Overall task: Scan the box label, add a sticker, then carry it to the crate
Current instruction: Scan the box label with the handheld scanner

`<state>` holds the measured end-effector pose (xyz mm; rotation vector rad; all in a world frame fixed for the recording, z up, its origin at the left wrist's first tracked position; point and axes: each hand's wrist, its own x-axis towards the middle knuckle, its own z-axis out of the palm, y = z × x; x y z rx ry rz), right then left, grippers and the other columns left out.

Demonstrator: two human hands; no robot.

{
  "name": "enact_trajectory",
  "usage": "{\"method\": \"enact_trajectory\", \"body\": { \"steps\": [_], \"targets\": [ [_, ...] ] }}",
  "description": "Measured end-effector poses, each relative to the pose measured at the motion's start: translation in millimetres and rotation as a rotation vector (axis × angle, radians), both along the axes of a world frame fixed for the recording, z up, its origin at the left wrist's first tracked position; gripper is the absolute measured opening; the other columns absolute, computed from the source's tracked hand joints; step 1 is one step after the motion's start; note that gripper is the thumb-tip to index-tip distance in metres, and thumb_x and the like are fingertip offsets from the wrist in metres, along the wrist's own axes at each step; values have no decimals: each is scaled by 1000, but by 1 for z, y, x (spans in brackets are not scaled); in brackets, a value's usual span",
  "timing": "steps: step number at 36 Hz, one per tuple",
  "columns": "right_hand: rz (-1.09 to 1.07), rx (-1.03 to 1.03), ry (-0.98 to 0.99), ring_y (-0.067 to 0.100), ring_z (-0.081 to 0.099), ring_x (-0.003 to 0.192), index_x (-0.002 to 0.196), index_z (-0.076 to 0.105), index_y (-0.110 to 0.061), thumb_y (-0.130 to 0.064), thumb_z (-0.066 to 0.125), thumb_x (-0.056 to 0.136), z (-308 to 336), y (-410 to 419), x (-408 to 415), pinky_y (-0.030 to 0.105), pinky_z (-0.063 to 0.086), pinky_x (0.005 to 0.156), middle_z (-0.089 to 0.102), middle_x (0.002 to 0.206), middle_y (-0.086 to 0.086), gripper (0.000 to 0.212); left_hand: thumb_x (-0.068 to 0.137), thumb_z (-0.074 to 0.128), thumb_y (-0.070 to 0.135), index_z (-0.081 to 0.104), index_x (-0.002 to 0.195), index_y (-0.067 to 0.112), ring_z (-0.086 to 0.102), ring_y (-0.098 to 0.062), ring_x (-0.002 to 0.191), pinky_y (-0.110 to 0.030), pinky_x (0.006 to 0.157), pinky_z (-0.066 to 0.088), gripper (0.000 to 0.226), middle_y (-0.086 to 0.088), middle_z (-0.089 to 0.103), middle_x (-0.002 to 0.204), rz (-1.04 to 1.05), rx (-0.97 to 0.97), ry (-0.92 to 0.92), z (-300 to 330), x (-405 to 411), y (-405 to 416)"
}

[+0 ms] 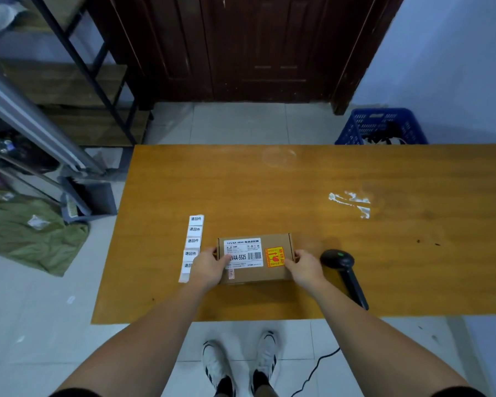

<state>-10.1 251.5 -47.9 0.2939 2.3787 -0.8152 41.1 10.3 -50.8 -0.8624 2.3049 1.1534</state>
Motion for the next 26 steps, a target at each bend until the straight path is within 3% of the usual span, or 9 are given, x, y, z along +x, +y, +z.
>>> {"method": "enact_trajectory", "body": {
  "steps": [3, 6, 7, 9, 12, 16, 19, 23, 26],
  "targets": [
    [51, 39, 8, 26, 63, 111, 130, 59, -12, -31, 60, 98, 4, -1, -3, 38, 53, 91, 68, 123, 8, 37, 103, 63, 37, 56, 145, 7, 65, -33, 118, -40, 91, 54, 52, -14, 70, 133, -48, 3, -29, 2, -4, -3],
    [135, 87, 62, 20, 64, 97, 125, 60, -17, -35, 59, 98, 17, -2, -11, 35, 55, 83, 70, 115, 5, 32, 105, 59, 37, 56, 145, 12, 65, -26, 99, -34, 77, 51, 48, -10, 72, 124, -171, -60, -68, 9, -10, -9],
    [177, 102, 87, 21, 63, 98, 125, 60, -17, -36, 58, 98, 23, -2, -15, 36, 55, 84, 69, 116, 5, 34, 104, 57, 39, 56, 144, 13, 64, -24, 92, -33, 71, 49, 48, -8, 73, 115, -218, -108, -87, 13, -11, -12],
    [275, 147, 141, 26, 58, 119, 137, 53, -15, -37, 55, 99, 35, 3, -25, 42, 50, 100, 60, 134, 9, 44, 103, 53, 45, 60, 138, 14, 63, -21, 85, -32, 61, 45, 47, -2, 69, 99, -339, -250, -117, 23, -14, -20],
    [354, 201, 230, 28, 36, 143, 151, 38, -11, -35, 52, 100, 56, 22, -39, 43, 34, 116, 38, 157, 10, 58, 103, 45, 48, 60, 134, 16, 66, -25, 99, -35, 70, 49, 47, -6, 70, 113, -581, -454, -129, 37, -20, -33],
    [252, 261, 288, 26, 32, 144, 152, 35, -15, -44, 59, 93, 74, 66, -45, 44, 35, 115, 37, 156, 7, 70, 105, 42, 45, 57, 136, 17, 66, -27, 111, -41, 84, 57, 45, -8, 68, 129, -757, -552, -128, 49, -22, -45],
    [104, 284, 221, 30, 33, 142, 152, 32, -14, -55, 66, 84, 75, 100, -35, 47, 37, 112, 37, 154, 10, 87, 105, 40, 46, 56, 137, 18, 64, -27, 113, -40, 83, 55, 46, -7, 66, 131, -799, -592, -134, 49, -20, -48],
    [-4, 168, -54, 34, 39, 139, 155, 26, -10, -69, 74, 72, 58, 134, -11, 48, 40, 110, 34, 156, 14, 112, 105, 40, 46, 57, 131, 17, 63, -28, 114, -43, 88, 56, 43, -9, 65, 131, -814, -603, -162, 43, -16, -46],
    [-35, 82, -174, 32, 52, 126, 149, 35, -10, -59, 75, 78, 37, 137, 8, 45, 47, 102, 49, 146, 13, 95, 105, 41, 47, 57, 131, 17, 64, -29, 116, -44, 90, 57, 43, -9, 66, 132, -819, -602, -170, 36, -10, -40]
  ]
}}
